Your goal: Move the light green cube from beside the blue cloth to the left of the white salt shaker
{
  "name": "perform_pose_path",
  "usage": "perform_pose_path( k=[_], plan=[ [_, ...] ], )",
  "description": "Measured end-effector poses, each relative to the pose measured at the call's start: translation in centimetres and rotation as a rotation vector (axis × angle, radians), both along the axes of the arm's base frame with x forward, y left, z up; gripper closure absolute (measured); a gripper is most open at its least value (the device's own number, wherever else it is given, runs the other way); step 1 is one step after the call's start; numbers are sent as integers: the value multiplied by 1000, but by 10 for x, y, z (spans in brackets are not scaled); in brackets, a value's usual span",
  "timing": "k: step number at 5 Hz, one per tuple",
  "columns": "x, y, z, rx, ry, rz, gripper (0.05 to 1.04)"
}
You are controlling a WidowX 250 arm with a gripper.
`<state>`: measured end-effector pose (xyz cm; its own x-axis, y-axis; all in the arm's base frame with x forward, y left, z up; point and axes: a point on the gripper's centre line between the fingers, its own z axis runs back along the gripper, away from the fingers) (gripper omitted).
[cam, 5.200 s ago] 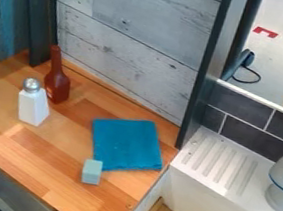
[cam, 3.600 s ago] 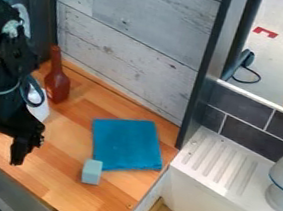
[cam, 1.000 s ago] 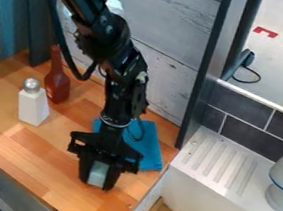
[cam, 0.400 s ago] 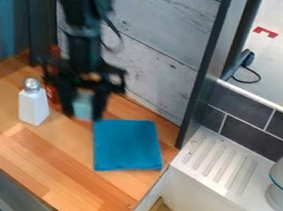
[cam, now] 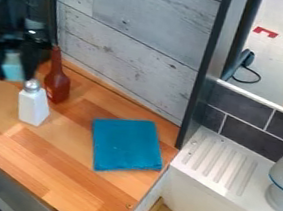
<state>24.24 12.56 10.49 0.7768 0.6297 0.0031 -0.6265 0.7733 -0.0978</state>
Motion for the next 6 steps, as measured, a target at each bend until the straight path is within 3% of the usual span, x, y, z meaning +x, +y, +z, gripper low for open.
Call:
perform_pose_path(
  k=[3, 6],
  plan=[
    [18, 76, -60, 64, 73, 85, 534],
    [11, 99, -103, 101, 132, 73, 534]
  ],
)
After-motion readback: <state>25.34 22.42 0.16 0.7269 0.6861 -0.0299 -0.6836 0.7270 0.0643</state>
